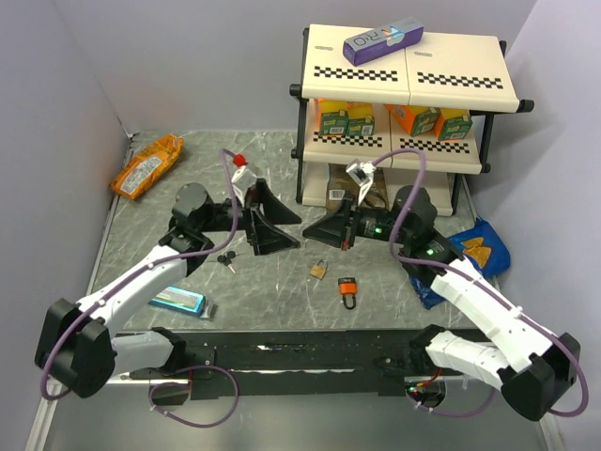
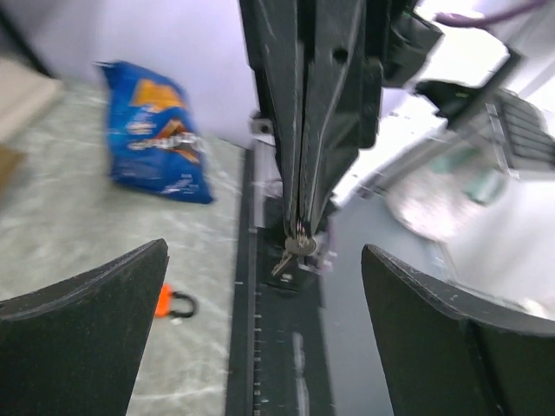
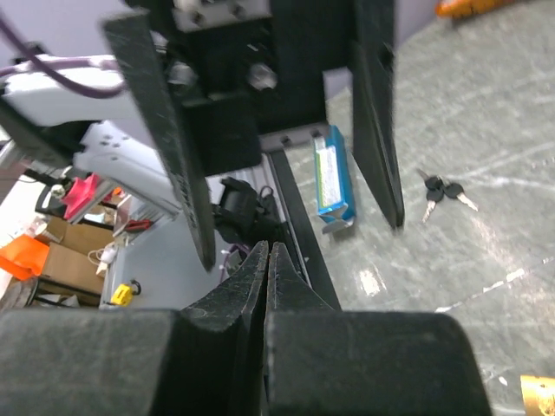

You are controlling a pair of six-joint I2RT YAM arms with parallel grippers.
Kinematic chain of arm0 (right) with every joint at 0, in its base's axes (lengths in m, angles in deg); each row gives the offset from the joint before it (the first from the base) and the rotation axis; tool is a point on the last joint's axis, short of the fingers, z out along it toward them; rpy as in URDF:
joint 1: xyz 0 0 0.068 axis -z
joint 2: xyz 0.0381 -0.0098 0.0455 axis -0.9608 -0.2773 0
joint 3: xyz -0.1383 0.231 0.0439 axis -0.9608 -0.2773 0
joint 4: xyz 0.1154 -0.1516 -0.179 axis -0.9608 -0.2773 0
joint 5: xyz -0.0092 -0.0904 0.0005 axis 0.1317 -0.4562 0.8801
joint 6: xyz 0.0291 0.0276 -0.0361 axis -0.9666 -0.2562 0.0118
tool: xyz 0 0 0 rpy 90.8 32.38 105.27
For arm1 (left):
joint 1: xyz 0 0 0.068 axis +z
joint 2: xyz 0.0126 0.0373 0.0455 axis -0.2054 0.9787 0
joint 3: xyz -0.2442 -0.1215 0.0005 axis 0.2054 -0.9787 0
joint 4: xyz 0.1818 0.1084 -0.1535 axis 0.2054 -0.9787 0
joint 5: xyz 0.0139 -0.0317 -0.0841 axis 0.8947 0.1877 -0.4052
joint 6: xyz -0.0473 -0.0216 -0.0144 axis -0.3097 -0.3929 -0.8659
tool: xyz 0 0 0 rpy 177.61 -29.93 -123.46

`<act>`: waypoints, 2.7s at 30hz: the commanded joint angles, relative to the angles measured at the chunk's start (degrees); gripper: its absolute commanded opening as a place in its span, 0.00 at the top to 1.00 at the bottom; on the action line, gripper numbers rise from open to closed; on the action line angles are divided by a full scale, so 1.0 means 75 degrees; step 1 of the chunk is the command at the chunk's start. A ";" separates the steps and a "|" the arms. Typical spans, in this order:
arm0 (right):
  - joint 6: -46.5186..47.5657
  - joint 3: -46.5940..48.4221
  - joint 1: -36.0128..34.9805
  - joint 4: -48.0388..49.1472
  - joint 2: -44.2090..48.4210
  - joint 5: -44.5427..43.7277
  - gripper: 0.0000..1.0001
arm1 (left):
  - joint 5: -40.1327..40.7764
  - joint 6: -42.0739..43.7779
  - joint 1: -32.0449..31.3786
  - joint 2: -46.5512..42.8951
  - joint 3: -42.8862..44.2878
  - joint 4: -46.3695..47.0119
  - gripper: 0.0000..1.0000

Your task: Unlock with the key

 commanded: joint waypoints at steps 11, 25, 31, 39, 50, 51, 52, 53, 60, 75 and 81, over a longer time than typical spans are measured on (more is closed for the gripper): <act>-0.0255 -0.0008 0.0326 -0.0097 0.1042 -0.0776 1.00 | 0.0875 0.1278 -0.1261 -0.0058 0.0407 -0.0345 0.11; -0.0993 -0.0442 0.0315 0.0278 0.1065 -0.2197 1.00 | 0.5893 0.3251 -0.2807 -0.0927 -0.0133 -0.1297 0.17; -0.1146 -0.0513 0.0314 0.0242 0.1183 -0.2373 1.00 | 0.6493 0.3662 -0.3113 -0.0505 0.0184 -0.1581 0.21; -0.1158 -0.0466 0.0315 0.0008 0.1136 -0.2385 1.00 | 0.6927 0.3745 -0.3336 -0.0352 0.0231 -0.1347 0.31; -0.1181 -0.0419 0.0315 -0.0109 0.1019 -0.2338 1.00 | 0.6798 0.3627 -0.3359 -0.0270 0.0254 -0.1076 0.44; -0.1193 -0.0419 0.0303 -0.0109 0.1007 -0.2338 1.00 | 0.6798 0.3627 -0.3371 -0.0270 0.0277 -0.1100 0.46; -0.1205 -0.0442 0.0314 -0.0098 0.0995 -0.2326 1.00 | 0.6810 0.3639 -0.3371 -0.0258 0.0266 -0.1112 0.49; -0.1182 -0.0431 0.0315 -0.0109 0.0995 -0.2338 1.00 | 0.6810 0.3639 -0.3371 -0.0270 0.0231 -0.1088 0.52; -0.1169 -0.0454 0.0303 -0.0238 0.0948 -0.2303 1.00 | 0.6693 0.3616 -0.3371 -0.0282 0.0195 -0.1030 0.69; -0.0690 -0.0454 0.0326 -0.0892 0.0995 -0.2502 1.00 | 0.5619 0.4036 -0.3371 -0.0539 0.0137 -0.2093 0.99; 0.0645 -0.0162 0.0361 -0.2017 0.1229 -0.2291 0.80 | 0.4268 0.4423 -0.3371 -0.0564 0.0523 -0.3629 0.99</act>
